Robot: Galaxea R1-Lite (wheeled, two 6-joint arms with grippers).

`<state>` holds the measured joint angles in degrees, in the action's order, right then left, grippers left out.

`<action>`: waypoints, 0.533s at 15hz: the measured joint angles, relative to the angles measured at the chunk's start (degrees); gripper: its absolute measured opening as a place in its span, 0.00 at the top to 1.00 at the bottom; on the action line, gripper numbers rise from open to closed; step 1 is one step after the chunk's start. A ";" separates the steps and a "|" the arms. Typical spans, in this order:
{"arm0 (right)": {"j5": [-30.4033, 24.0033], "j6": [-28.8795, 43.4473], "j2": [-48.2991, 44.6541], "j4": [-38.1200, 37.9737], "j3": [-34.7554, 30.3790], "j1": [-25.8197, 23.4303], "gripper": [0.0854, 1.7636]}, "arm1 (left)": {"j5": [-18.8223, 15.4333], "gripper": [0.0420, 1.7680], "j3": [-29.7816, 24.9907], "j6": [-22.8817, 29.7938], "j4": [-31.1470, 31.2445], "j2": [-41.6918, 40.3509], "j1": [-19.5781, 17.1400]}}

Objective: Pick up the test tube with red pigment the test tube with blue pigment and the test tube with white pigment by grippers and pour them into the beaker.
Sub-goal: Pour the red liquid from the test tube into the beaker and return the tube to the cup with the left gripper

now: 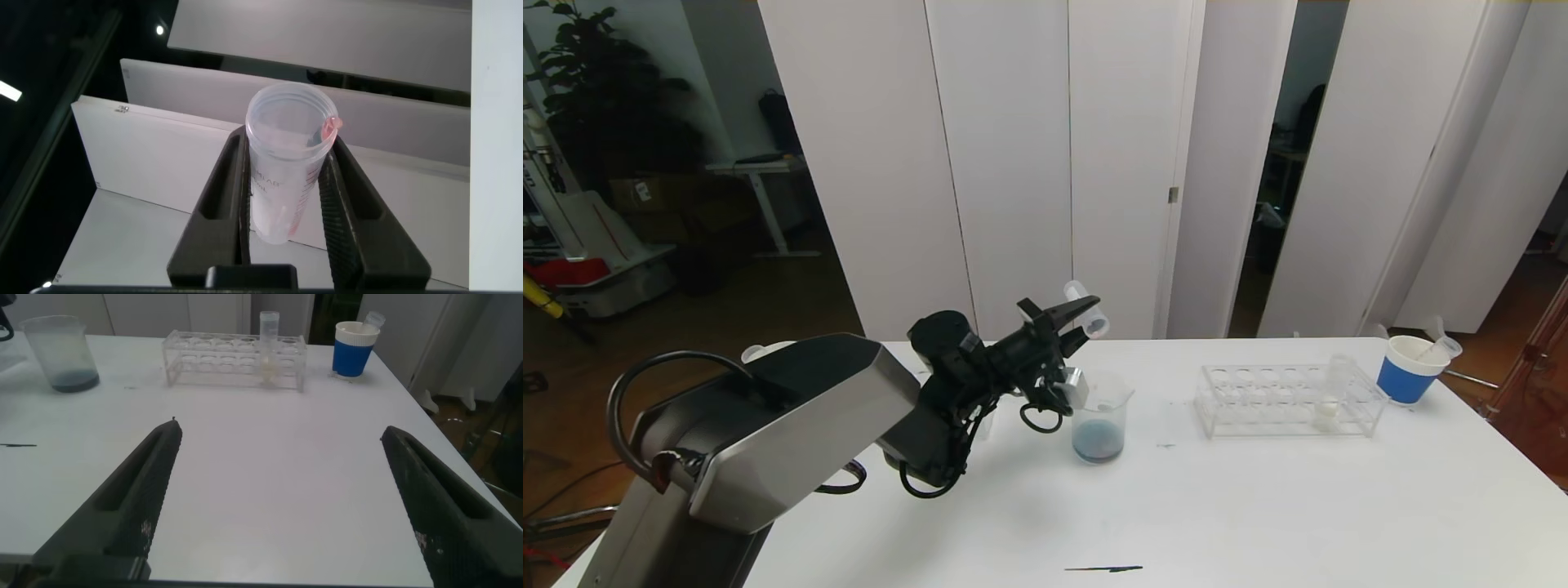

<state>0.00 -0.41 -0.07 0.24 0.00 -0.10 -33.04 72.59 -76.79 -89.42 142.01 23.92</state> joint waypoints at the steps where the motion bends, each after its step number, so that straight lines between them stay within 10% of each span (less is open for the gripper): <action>1: 0.00 0.00 0.00 -0.02 0.00 0.00 0.01 | 0.35 0.69 -0.11 -0.05 0.06 -0.20 0.00; 8: 0.00 0.00 0.00 0.00 0.00 0.00 0.01 | 4.05 0.69 -0.63 12.00 15.85 -6.97 -0.30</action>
<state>0.00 -0.41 -0.07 0.24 0.00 -0.10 -28.99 71.96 -64.79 -73.57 135.04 23.61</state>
